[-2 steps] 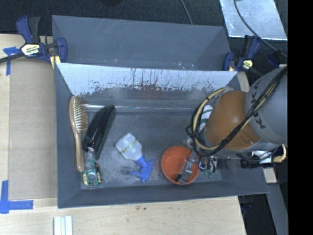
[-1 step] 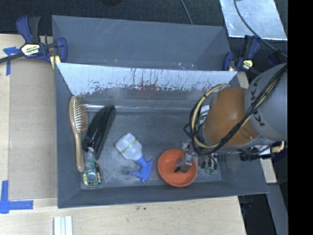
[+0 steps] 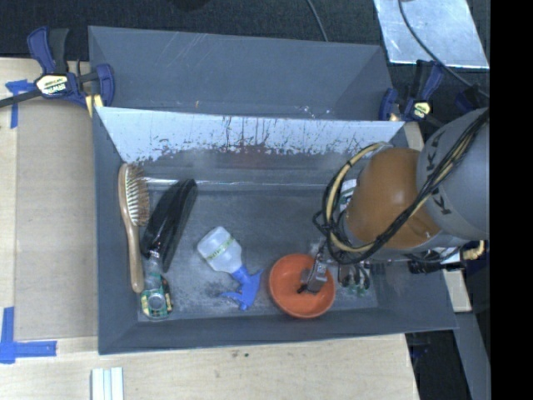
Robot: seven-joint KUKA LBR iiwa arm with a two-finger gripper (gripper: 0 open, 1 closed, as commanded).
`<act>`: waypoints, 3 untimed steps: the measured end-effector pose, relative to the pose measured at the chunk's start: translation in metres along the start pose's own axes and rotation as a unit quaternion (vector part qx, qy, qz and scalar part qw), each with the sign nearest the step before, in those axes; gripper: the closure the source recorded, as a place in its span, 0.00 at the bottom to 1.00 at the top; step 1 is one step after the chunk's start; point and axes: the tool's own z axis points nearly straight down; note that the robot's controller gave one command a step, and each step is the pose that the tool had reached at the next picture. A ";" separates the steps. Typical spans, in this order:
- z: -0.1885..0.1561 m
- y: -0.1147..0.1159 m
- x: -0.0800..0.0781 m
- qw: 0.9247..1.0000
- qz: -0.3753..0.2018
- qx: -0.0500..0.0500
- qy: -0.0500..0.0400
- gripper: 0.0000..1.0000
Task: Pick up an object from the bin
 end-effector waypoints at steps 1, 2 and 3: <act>0.000 0.000 0.000 1.000 0.000 0.000 0.000 1.00; -0.017 -0.001 0.002 1.000 0.000 0.001 0.005 1.00; -0.057 -0.001 0.001 1.000 0.000 0.001 0.004 1.00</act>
Offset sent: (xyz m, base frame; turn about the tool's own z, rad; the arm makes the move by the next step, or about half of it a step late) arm 0.0000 -0.0001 0.0967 0.0001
